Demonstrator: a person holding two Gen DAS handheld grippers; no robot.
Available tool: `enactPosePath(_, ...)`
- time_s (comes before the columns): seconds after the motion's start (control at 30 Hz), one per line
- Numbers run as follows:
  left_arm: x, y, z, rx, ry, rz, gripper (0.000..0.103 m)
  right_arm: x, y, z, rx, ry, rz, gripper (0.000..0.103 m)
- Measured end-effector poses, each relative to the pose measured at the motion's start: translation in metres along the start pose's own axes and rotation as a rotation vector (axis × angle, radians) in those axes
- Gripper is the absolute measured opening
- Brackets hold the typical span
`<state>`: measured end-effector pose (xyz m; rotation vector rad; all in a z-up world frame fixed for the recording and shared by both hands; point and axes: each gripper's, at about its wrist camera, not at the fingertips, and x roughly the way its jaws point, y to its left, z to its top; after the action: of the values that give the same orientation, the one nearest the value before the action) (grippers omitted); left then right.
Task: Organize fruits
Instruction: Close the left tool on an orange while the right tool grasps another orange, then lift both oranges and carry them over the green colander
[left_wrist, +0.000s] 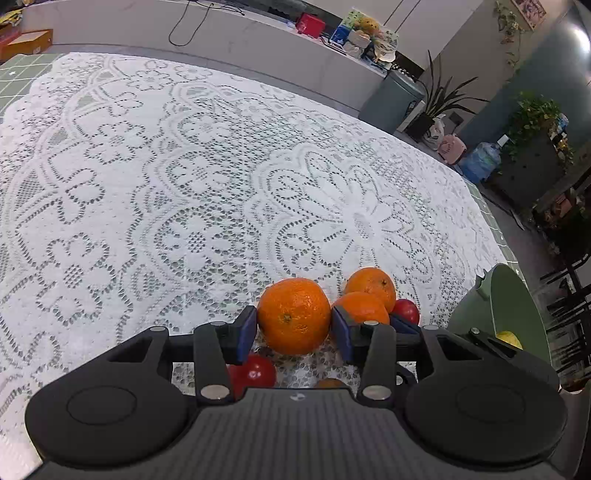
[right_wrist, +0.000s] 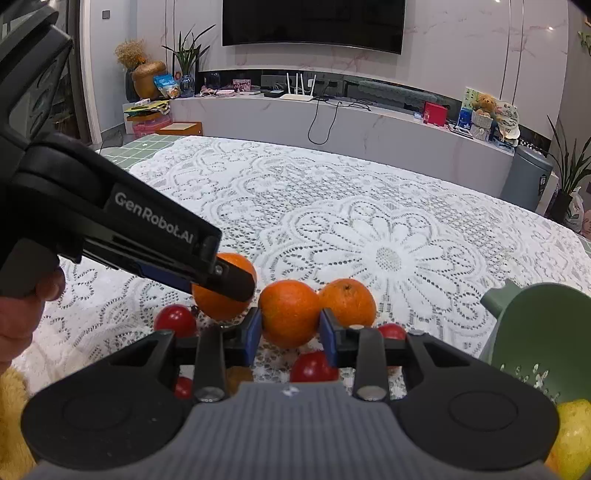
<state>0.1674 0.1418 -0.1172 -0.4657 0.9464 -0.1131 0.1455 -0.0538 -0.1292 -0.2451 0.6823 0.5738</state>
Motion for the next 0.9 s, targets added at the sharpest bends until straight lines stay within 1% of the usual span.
enactPosePath(0.13,-0.003,0.0,-0.002,0.001,-0.004,0.014,0.049,0.003,0.0,-0.001,0.006,0.016,0.008,0.032)
enactPosePath(0.27,-0.004,0.002,-0.002,-0.015,-0.006,0.016,0.049,0.003,0.003,-0.001,-0.006,0.001,0.009,0.032)
enactPosePath(0.37,0.0,0.004,-0.001,-0.029,0.002,0.023,0.049,0.008,0.003,0.0,-0.007,0.006,0.004,0.038)
enactPosePath(0.47,0.003,0.009,-0.001,-0.049,0.014,0.034,0.05,0.013,-0.001,0.0,0.022,0.02,0.007,0.04)
enactPosePath(0.57,0.005,0.012,0.0,-0.072,0.015,0.025,0.05,0.016,-0.005,0.0,0.051,0.023,0.02,0.04)
enactPosePath(0.73,0.011,0.012,0.0,-0.082,0.036,0.01,0.053,0.017,-0.002,0.0,0.029,0.019,0.016,0.041)
enactPosePath(0.77,0.012,0.011,0.0,-0.077,0.039,0.011,0.053,0.017,-0.002,0.0,0.031,0.019,0.017,0.041)
enactPosePath(0.83,0.012,0.01,-0.001,-0.07,0.036,0.017,0.053,0.017,-0.004,0.0,0.039,0.017,0.013,0.036)
enactPosePath(0.9,0.011,0.011,0.0,-0.072,0.035,0.015,0.052,0.017,-0.005,0.0,0.049,0.017,0.017,0.036)
